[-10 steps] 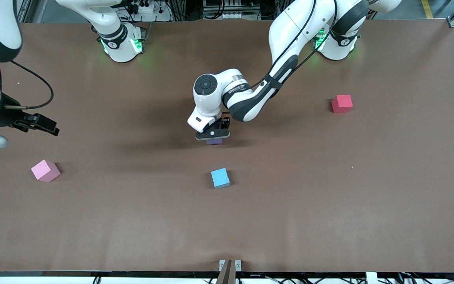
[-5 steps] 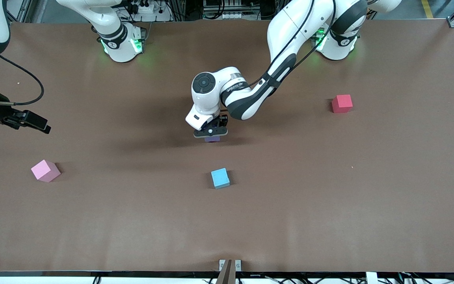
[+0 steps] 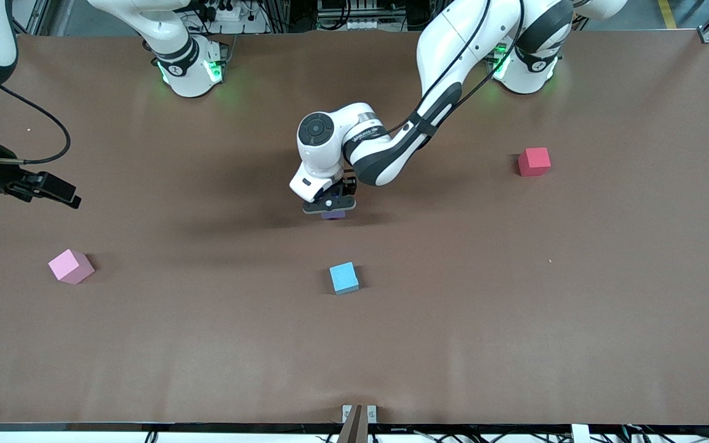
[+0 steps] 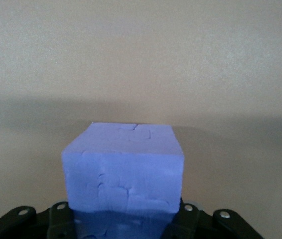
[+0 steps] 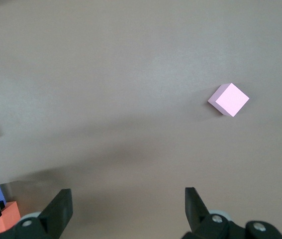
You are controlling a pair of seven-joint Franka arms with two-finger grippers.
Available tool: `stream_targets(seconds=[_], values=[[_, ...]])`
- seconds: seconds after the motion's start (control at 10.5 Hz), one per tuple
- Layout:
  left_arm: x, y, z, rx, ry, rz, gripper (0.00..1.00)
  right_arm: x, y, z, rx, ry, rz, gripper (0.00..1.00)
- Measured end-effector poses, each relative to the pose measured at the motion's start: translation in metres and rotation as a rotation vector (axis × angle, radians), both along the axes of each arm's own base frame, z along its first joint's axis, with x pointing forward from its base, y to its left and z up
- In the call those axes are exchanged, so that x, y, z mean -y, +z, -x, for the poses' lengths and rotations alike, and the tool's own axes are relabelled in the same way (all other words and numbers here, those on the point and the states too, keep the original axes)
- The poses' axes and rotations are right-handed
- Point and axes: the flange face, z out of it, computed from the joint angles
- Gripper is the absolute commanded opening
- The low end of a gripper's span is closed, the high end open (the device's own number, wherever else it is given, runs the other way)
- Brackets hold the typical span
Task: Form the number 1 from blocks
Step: 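Lower the purple cube beside the orange cube with the left gripper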
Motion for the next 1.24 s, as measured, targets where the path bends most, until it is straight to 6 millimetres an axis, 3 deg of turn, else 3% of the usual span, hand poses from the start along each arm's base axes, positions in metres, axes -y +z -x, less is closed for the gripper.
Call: stream_targets(seconds=[0.48,0.67,0.76,1.24], values=[[0.0034,0.0004,0.0046,0.000,-0.008,0.000,0.00,-0.0011,-0.0003,-0.0001,0.000,0.002,0.000,1.00],[0.0035,0.0005,0.0047,0.000,-0.008,0.000,0.05,-0.0021,-0.0003,-0.0001,0.000,0.004,0.000,1.00],[0.0036,0.0007,0.0046,0.000,-0.008,0.000,0.99,-0.0022,-0.0003,-0.0002,-0.001,0.004,0.000,1.00],[0.0060,0.0005,0.0086,-0.001,-0.014,-0.002,1.00,-0.0036,-0.0006,-0.0003,-0.001,0.005,-0.006,1.00]])
